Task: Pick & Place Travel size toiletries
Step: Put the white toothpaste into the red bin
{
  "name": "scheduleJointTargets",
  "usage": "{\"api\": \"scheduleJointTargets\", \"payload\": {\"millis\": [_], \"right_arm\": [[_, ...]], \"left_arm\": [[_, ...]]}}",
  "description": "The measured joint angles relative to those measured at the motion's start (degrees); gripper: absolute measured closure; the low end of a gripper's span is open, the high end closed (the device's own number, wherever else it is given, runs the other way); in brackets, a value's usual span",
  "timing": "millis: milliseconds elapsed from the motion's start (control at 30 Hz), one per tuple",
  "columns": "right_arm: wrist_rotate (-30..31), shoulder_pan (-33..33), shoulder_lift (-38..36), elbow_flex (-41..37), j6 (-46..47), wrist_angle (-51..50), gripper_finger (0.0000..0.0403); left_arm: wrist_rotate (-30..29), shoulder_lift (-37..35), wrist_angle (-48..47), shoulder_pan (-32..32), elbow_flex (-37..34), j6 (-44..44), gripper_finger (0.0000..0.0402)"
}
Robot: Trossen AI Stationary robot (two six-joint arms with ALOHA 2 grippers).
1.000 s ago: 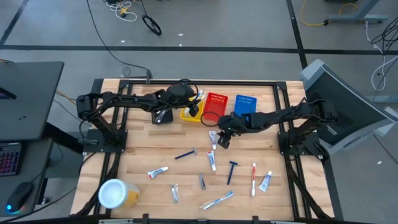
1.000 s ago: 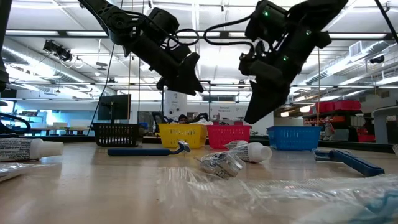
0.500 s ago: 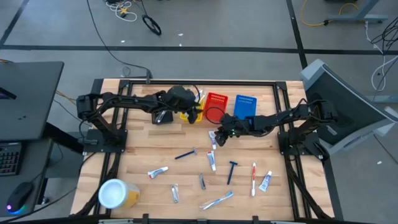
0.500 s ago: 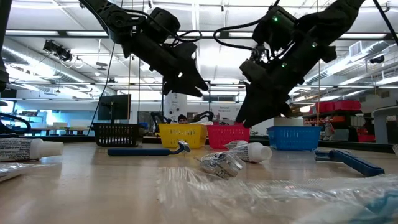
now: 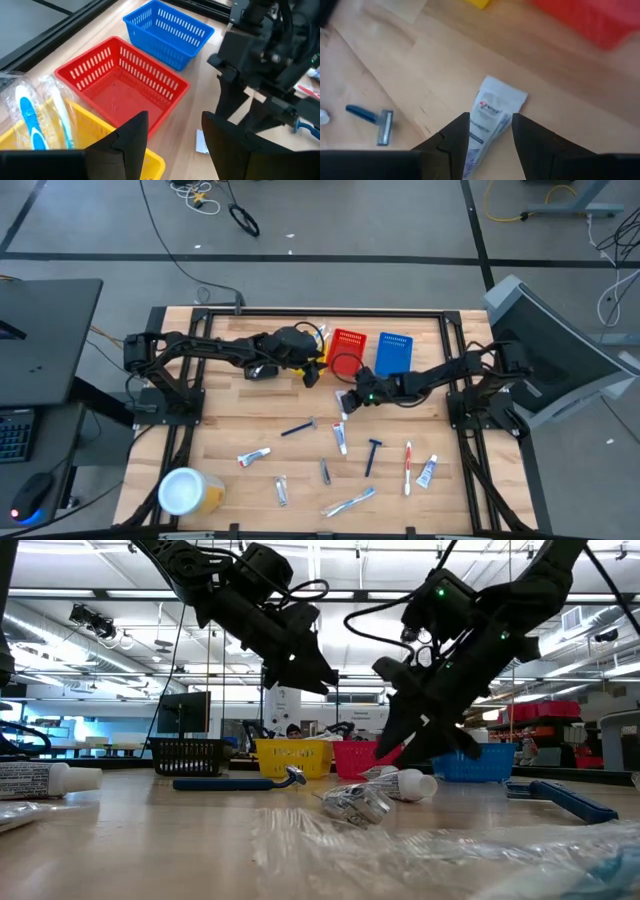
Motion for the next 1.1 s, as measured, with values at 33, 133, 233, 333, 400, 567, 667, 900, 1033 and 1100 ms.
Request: {"api": "scheduleJointTargets", "payload": {"millis": [33,133,233,333,400,567,667,900,1033,1100], "right_arm": [[-0.48,-0.01,0.54,0.0,0.51,0.28,0.0245],[-0.96,-0.03,1.61,0.0,2.24,0.4,0.0245],[-1.02,-0.04,2.31,0.02,2.34,0.69,0.0245],[-0.93,-0.03,2.86,0.08,2.87,0.81,0.0247],[-0.86,-0.03,3.23,0.12,3.95,0.97,0.0254],[-0.72,-0.65,4.49,0.22,4.26,1.23,0.0289],[-0.83,-0.97,4.81,0.24,4.32,1.17,0.0316],[-0.85,-1.08,4.86,0.22,3.76,0.77,0.0359],[-0.85,-1.08,4.85,0.11,1.86,1.17,0.0371],[-0.85,-1.08,4.95,0.05,0.67,2.36,0.0378]], "left_arm": [[-0.03,0.0,0.0,0.0,0.0,0.0,0.0208],[-0.04,0.0,0.02,0.02,0.0,0.01,0.0208],[-0.04,0.0,0.04,0.0,0.0,0.93,0.0208],[-0.59,0.0,0.04,0.01,0.0,1.18,0.0208],[-0.95,0.0,0.04,0.02,0.0,1.18,0.0208],[-1.77,0.0,0.04,0.02,0.0,1.18,0.0208],[-1.77,0.0,0.04,0.02,0.0,1.18,0.0208],[-1.77,0.0,0.02,0.02,0.0,1.18,0.0208],[-1.79,0.0,0.03,0.02,0.0,1.2,0.0208],[-1.93,0.0,0.02,0.02,0.0,1.2,0.0208]]}}
